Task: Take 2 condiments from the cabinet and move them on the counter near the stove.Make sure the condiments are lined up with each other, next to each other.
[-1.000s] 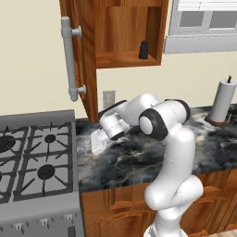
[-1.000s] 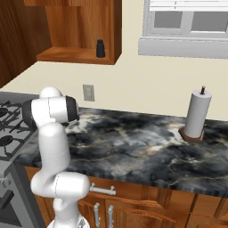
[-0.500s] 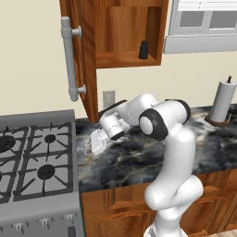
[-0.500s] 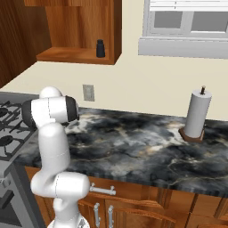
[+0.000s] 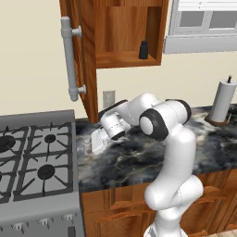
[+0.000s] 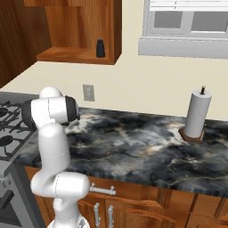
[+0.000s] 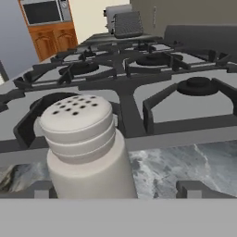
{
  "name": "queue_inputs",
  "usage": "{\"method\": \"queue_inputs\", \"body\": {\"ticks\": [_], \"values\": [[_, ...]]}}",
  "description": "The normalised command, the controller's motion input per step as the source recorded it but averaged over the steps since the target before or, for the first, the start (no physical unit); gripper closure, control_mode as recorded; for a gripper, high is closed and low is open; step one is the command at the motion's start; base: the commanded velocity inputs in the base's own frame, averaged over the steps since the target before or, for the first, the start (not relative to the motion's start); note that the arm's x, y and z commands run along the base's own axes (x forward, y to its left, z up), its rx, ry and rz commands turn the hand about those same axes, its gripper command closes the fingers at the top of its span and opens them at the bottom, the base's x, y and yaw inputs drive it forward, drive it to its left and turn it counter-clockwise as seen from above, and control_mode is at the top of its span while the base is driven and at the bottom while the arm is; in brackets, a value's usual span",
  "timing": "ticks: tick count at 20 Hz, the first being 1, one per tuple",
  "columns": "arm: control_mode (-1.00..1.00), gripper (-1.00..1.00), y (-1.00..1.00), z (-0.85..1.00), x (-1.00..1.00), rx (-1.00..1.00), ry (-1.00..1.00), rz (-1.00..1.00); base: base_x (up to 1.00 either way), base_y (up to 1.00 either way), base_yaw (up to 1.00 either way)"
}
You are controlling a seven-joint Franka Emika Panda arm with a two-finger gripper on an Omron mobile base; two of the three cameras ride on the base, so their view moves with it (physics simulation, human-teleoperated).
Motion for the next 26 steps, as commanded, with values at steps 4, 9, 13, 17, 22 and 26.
{"method": "queue_inputs", "body": {"ticks": [4,9,13,17,22,26], "values": [[-1.00,-1.00,-0.24,0.08,-0.08,0.00,0.00,0.00,0.00,0.00,0.00],[-1.00,-1.00,-0.31,0.17,-0.13,0.00,0.00,0.00,0.00,0.00,0.00],[-1.00,-1.00,-0.24,0.39,-0.24,0.00,0.00,0.00,0.00,0.00,0.00],[-1.00,-1.00,-0.25,0.49,-0.30,0.00,-0.04,0.00,0.00,0.00,0.00],[-1.00,-1.00,-0.26,0.53,-0.29,0.00,-0.01,0.00,0.00,0.00,0.00],[-1.00,-1.00,-0.29,0.54,-0.34,0.00,0.00,0.00,0.00,0.00,0.00]]}}
